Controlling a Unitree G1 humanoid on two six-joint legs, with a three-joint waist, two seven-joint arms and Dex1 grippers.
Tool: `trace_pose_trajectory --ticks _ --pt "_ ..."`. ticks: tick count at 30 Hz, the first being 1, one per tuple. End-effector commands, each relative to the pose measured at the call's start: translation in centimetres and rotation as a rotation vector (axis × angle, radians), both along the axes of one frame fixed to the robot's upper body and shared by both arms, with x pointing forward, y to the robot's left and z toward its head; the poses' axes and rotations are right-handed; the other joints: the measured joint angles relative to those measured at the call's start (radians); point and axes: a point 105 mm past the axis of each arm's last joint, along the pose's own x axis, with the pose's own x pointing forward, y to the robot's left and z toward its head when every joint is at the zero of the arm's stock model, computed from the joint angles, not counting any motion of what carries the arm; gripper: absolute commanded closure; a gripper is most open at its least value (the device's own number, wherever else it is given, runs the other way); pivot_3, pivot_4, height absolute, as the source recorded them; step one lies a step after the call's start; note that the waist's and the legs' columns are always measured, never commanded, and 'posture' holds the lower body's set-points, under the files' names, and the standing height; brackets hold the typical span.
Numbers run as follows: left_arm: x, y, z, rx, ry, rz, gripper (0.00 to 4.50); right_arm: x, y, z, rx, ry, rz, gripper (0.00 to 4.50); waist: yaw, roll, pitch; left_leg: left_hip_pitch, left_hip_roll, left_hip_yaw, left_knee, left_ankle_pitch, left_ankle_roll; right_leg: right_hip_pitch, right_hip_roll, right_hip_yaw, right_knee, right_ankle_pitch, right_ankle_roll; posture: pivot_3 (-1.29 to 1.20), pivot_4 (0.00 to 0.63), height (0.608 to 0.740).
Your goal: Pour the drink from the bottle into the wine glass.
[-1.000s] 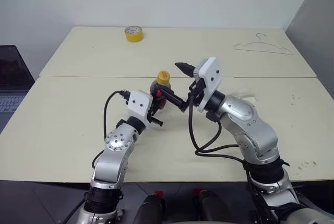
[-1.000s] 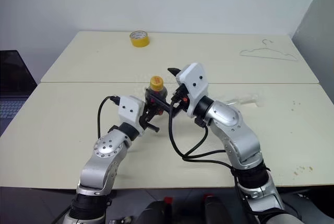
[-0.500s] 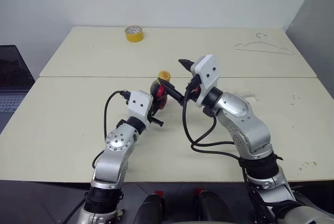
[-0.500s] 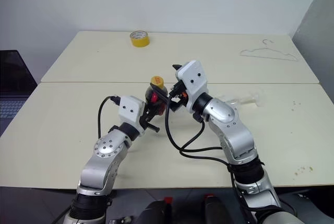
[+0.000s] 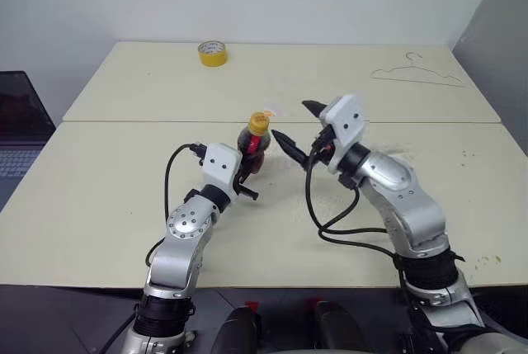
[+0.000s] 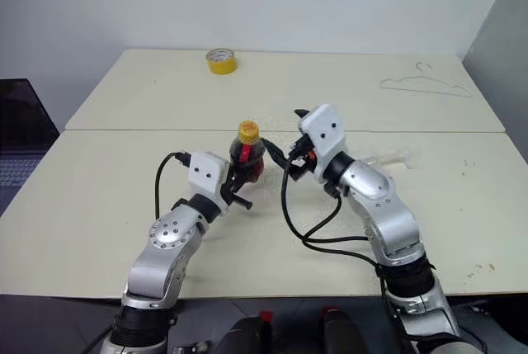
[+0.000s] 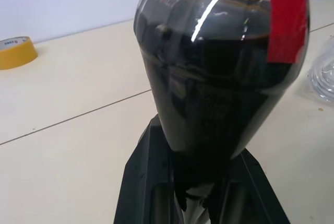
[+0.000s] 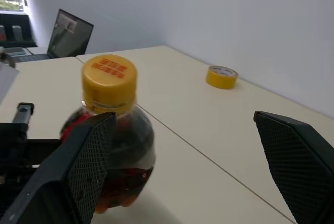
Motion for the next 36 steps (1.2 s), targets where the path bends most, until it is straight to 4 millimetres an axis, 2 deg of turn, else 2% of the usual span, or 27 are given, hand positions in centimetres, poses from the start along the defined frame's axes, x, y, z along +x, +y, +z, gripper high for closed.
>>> trace_pose_trajectory --ticks 1,4,7,10,20,31,34,36 --pt "-0.3 -0.2 2.2 -0.020 -0.086 -0.013 4.12 -0.4 -0.7 1.5 0.024 -0.048 -0.012 0.00 -0.001 0.000 0.000 0.000 0.000 0.000 0.000 0.000 0.000 0.000 0.000 0.000 0.000 0.000 0.000 0.00 0.150 0.740" --pt "-0.3 -0.2 2.2 -0.020 -0.087 -0.013 4.12 -0.7 -0.7 1.7 0.037 -0.041 0.015 0.00 0.000 0.000 0.000 0.000 0.000 0.000 0.000 0.000 0.000 0.000 0.000 0.000 0.000 0.000 0.000 0.00 0.150 0.740" --pt "-0.3 -0.2 2.2 -0.018 -0.087 -0.014 4.12 -2.7 0.9 2.5 0.119 0.029 0.179 0.00 -0.001 0.000 0.000 0.000 0.000 0.000 0.000 0.000 0.000 0.000 0.000 0.000 0.000 0.000 0.000 0.00 0.150 0.740" --pt "-0.3 -0.2 2.2 -0.018 -0.087 -0.015 4.12 -3.4 1.8 2.9 0.156 0.084 0.240 0.00 -0.001 0.000 0.000 0.000 0.000 0.000 0.000 0.000 0.000 0.000 0.000 0.000 0.000 0.000 0.000 0.00 0.150 0.740" --pt "-0.2 -0.3 2.2 -0.018 -0.086 -0.016 4.12 -2.0 4.1 2.7 0.138 0.120 0.214 0.00 0.000 0.000 0.000 0.000 0.000 0.000 0.000 -0.001 0.003 0.000 0.000 0.000 0.000 0.000 0.000 0.00 0.150 0.740" --pt "-0.2 -0.3 2.2 -0.018 -0.089 -0.015 4.12 -1.1 4.5 2.4 0.138 0.103 0.174 0.00 0.000 0.000 0.000 0.000 0.000 0.000 0.000 -0.001 0.003 0.000 0.000 0.000 0.000 0.000 0.000 0.00 0.150 0.740" --pt "-0.3 -0.3 2.2 -0.018 -0.089 -0.015 4.12 -1.0 4.5 2.4 0.140 0.098 0.174 0.53 0.000 0.000 0.000 0.000 0.000 0.000 0.000 -0.001 0.003 0.000 0.000 0.000 0.000 0.000 0.000 0.00 0.150 0.740" --pt "-0.3 -0.3 2.2 -0.018 -0.089 -0.016 4.12 -1.0 4.6 2.4 0.137 0.099 0.176 1.21 0.000 0.000 0.000 0.000 0.000 0.000 0.000 -0.001 0.003 0.000 0.000 0.000 0.000 0.000 0.000 0.00 0.150 0.740"
